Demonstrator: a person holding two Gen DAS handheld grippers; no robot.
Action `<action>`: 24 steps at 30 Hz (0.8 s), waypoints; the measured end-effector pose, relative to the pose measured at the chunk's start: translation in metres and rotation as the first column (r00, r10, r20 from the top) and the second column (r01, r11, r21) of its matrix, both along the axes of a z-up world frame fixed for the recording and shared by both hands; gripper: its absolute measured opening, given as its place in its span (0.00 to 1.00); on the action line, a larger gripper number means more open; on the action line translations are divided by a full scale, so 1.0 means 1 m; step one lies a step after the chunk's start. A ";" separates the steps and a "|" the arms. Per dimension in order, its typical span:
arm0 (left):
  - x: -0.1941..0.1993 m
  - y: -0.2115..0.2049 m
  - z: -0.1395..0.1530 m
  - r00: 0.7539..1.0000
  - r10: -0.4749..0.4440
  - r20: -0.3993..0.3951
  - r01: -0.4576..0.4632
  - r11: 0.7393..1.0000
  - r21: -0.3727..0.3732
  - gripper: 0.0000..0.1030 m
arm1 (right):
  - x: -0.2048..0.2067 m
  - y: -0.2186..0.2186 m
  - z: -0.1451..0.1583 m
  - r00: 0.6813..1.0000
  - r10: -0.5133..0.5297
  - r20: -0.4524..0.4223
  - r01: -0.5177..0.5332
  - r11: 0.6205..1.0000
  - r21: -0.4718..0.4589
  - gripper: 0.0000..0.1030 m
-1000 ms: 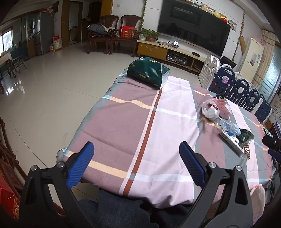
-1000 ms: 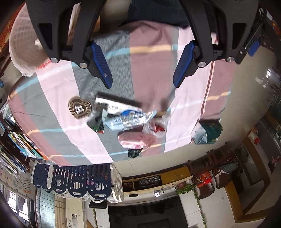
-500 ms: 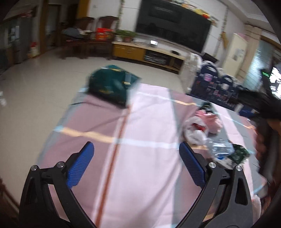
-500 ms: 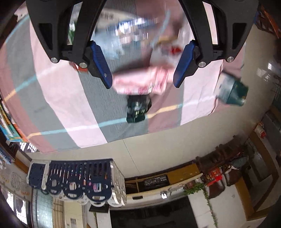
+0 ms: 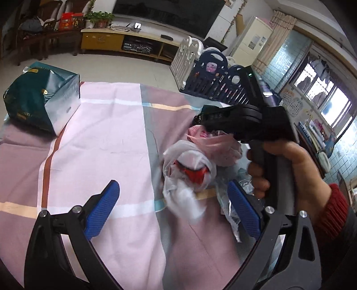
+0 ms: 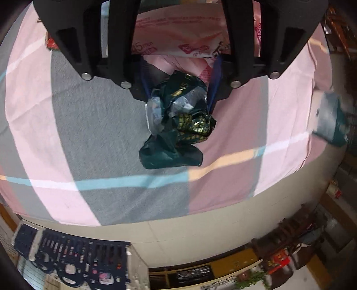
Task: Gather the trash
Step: 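Grasp the dark green plastic bag with the right gripper while the left grasps the white plastic bag, then carry both plastic bags over the wastebasket and open both grippers to drop them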
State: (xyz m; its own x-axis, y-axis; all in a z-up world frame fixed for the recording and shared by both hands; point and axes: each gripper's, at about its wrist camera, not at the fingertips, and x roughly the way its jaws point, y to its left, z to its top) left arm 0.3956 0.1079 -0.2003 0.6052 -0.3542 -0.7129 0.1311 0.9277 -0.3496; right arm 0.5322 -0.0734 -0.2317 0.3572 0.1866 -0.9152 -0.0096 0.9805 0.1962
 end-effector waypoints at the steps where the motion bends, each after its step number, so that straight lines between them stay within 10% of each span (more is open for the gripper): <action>1: 0.000 -0.002 -0.002 1.000 -0.006 -0.005 0.006 1.000 0.019 0.93 | -0.010 0.002 0.000 1.000 0.012 -0.016 -0.012 0.999 0.034 0.41; 7: -0.013 0.000 -0.005 0.998 -0.063 -0.026 0.063 0.998 0.016 0.93 | -0.055 0.018 0.012 0.993 0.113 -0.045 -0.106 0.984 0.146 0.41; 16: 0.002 -0.020 -0.017 0.995 -0.102 -0.019 0.104 0.990 0.093 0.91 | -0.134 -0.027 0.126 0.946 -0.020 0.323 -0.044 0.981 0.190 0.41; 18: 0.005 -0.024 -0.022 0.988 -0.148 -0.035 0.151 0.983 0.100 0.38 | -0.166 -0.034 0.138 0.934 -0.035 0.355 -0.037 0.980 0.195 0.41; 19: 0.004 -0.021 -0.022 0.987 -0.154 -0.051 0.157 0.986 0.057 0.26 | -0.180 -0.039 0.141 0.929 -0.051 0.367 -0.025 0.979 0.200 0.41; 24: -0.042 0.003 0.006 0.998 -0.054 0.023 0.053 0.997 0.048 0.21 | -0.261 -0.050 0.148 0.920 -0.126 0.370 0.045 0.975 0.218 0.41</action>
